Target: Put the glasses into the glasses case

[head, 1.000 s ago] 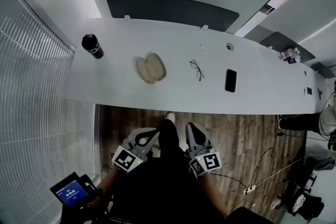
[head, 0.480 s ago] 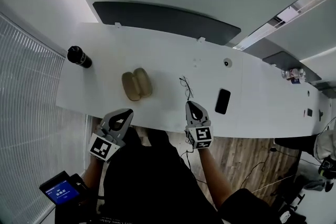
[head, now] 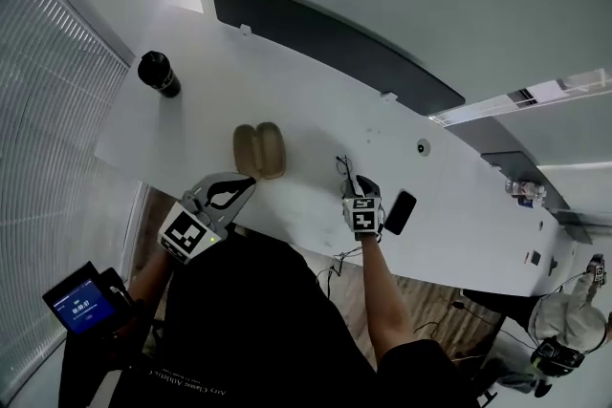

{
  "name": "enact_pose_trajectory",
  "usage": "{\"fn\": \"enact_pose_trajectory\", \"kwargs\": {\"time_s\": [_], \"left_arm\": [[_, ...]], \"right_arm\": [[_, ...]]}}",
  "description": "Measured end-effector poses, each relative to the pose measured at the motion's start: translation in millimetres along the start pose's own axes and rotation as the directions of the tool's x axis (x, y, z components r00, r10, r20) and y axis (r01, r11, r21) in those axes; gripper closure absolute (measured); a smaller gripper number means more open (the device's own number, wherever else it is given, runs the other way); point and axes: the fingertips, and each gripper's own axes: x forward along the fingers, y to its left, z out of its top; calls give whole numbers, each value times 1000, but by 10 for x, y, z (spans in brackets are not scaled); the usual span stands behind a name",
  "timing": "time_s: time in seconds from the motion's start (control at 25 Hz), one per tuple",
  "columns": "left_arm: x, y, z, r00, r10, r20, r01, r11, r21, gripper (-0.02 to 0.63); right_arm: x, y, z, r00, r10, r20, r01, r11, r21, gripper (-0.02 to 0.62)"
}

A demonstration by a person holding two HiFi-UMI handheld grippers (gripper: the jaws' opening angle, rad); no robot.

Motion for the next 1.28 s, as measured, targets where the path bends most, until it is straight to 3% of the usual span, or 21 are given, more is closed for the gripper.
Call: {"fn": "enact_pose_trajectory", "kwargs": {"time_s": [0.16,0.4,0.72,0.88,1.08,1.28], "left_arm": [[11,96,-82,999,8,-48,-6,999,34,598],[90,171,-273,995,35,-95,-36,999,-13,600],[196,397,-547,996,48,-75,-51,998,-42,600],[273,427,-439,996,47,-73,-51,997,-58,600],[240,346,-538,997,33,-75,-37,997,-60,600],[331,449,-487,990,75,-117,-84,994,-76,600]], "right_arm": [[290,-22,-110,995,42,-95,-37,998,50,484],[511,-260,-251,984,59,-167,-58,998,12,466],[814,-89,-140,987,108,-116,-99,991,88,468],[808,-33,-264,974,101,-204,-84,992,91,470],[783,66,-278,971,94,-219,-62,987,148,483],[703,128,-271,970,71,-233,-23,979,203,492]]}}
